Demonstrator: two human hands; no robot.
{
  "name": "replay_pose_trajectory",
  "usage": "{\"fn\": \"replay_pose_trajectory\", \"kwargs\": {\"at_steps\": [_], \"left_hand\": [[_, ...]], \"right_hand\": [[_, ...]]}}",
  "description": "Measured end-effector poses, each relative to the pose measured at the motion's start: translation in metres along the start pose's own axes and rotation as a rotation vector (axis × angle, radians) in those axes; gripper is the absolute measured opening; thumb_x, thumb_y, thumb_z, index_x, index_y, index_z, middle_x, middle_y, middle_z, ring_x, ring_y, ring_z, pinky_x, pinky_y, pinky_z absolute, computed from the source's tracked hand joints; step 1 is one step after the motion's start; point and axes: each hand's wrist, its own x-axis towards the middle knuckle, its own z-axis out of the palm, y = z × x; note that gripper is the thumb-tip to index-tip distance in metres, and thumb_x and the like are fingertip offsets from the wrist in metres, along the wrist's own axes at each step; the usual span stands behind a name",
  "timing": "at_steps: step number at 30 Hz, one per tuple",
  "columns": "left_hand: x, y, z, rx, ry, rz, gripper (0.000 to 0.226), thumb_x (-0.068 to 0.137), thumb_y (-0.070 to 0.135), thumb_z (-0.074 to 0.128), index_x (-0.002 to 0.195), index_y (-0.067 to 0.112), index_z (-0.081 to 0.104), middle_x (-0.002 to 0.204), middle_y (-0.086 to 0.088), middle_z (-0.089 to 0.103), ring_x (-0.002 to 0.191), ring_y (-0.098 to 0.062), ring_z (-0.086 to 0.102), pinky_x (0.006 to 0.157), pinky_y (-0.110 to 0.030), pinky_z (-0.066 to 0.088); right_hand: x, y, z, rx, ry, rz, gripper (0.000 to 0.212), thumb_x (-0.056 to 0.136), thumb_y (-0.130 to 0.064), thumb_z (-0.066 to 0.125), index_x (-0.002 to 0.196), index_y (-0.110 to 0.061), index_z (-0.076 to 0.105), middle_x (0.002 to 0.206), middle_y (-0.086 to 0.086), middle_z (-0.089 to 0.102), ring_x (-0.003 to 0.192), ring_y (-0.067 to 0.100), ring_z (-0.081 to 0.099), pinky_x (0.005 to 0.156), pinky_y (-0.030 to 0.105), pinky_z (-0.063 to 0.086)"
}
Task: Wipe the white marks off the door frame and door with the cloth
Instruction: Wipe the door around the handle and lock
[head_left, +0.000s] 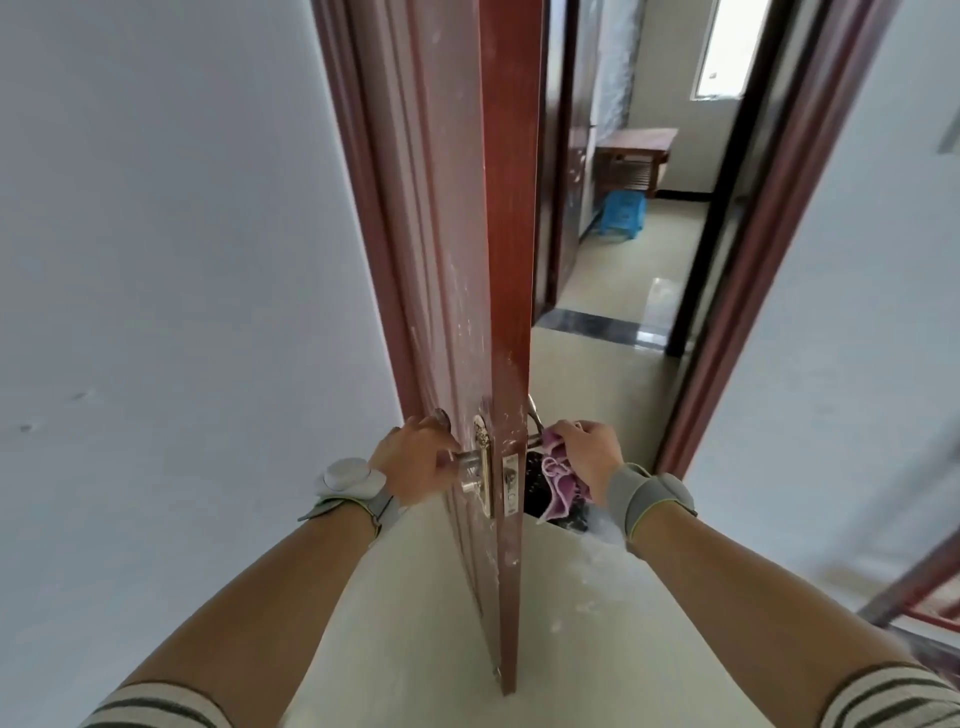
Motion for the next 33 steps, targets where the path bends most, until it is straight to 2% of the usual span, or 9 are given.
{"fn": "replay_pose_trajectory", "kwargs": {"at_steps": [8,14,18,22,25,26,28,30,33], "left_hand": [[0.061,0.061,0.023,0.167,-0.047,0.198,0.040,0.097,0.028,0.050,0.137,0.029,0.055,0.151,0.006,0.040,0.141,-0.019,0.032,0.111,-0.040,0.032],[0.112,0.115,0.032,0.218,-0.036,0.207,0.034,0.100,0.032,0.049,0.131,0.022,0.059,0.136,0.001,0.058,0.132,-0.025,0.043,0.108,-0.040,0.034],[0.138,0.137,0.035,0.246,-0.018,0.210,0.029,0.100,0.037,0.053,0.123,0.022,0.063,0.126,0.000,0.063,0.120,-0.026,0.054,0.105,-0.040,0.039],[0.166,0.153,0.036,0.259,-0.008,0.234,0.022,0.100,0.036,0.054,0.109,0.021,0.069,0.109,-0.001,0.070,0.108,-0.025,0.062,0.099,-0.039,0.043],[0.182,0.161,0.037,0.265,0.003,0.253,0.018,0.099,0.032,0.055,0.099,0.022,0.070,0.100,-0.002,0.071,0.105,-0.025,0.062,0.098,-0.041,0.039],[0.187,0.163,0.038,0.256,0.008,0.263,0.018,0.099,0.032,0.056,0.097,0.022,0.070,0.098,-0.002,0.071,0.104,-0.025,0.062,0.099,-0.041,0.038],[0.198,0.166,0.038,0.241,0.007,0.273,0.019,0.098,0.031,0.057,0.086,0.022,0.067,0.094,-0.003,0.071,0.102,-0.026,0.063,0.099,-0.041,0.037],[0.208,0.169,0.038,0.225,0.011,0.278,0.022,0.098,0.030,0.058,0.079,0.021,0.065,0.092,-0.003,0.071,0.101,-0.025,0.063,0.100,-0.040,0.037],[0.216,0.175,0.041,0.226,0.013,0.272,0.023,0.097,0.035,0.058,0.093,0.018,0.072,0.098,-0.004,0.071,0.104,-0.025,0.063,0.102,-0.039,0.037]], "right_hand": [[-0.010,-0.013,-0.060,0.149,0.067,-0.043,0.027,0.089,-0.010,0.056,0.062,-0.011,0.060,0.043,-0.001,0.050,0.028,0.007,0.041,0.031,0.012,0.028],[-0.002,-0.029,-0.102,0.158,0.192,-0.131,0.019,0.089,-0.007,0.054,0.076,-0.005,0.068,0.054,0.007,0.054,0.037,0.011,0.048,0.035,0.016,0.036],[0.011,-0.056,-0.135,0.068,0.338,-0.308,0.019,0.087,-0.006,0.054,0.077,-0.011,0.069,0.060,0.004,0.060,0.051,0.016,0.056,0.049,0.024,0.050],[0.027,-0.093,-0.155,0.003,0.380,-0.524,0.016,0.091,-0.006,0.054,0.091,-0.016,0.066,0.078,0.005,0.065,0.054,0.011,0.060,0.051,0.026,0.051],[0.041,-0.113,-0.160,-0.134,0.521,-0.798,0.018,0.088,-0.008,0.057,0.101,-0.016,0.067,0.103,0.007,0.061,0.082,0.009,0.063,0.074,0.025,0.053],[0.046,-0.117,-0.158,-0.167,0.560,-0.882,0.020,0.086,-0.008,0.059,0.101,-0.016,0.067,0.105,0.006,0.060,0.091,0.012,0.061,0.082,0.028,0.051],[0.058,-0.117,-0.153,-0.192,0.577,-0.969,0.020,0.082,-0.003,0.060,0.094,-0.016,0.068,0.101,-0.001,0.059,0.094,0.016,0.061,0.085,0.033,0.052],[0.071,-0.108,-0.155,-0.227,0.530,-0.843,0.026,0.080,0.003,0.056,0.078,-0.020,0.069,0.091,-0.010,0.060,0.086,0.020,0.065,0.078,0.038,0.055],[0.093,-0.081,-0.177,-0.300,0.468,-0.465,0.039,0.078,0.002,0.052,0.062,-0.029,0.069,0.074,-0.012,0.067,0.073,0.023,0.068,0.076,0.043,0.058]]}}
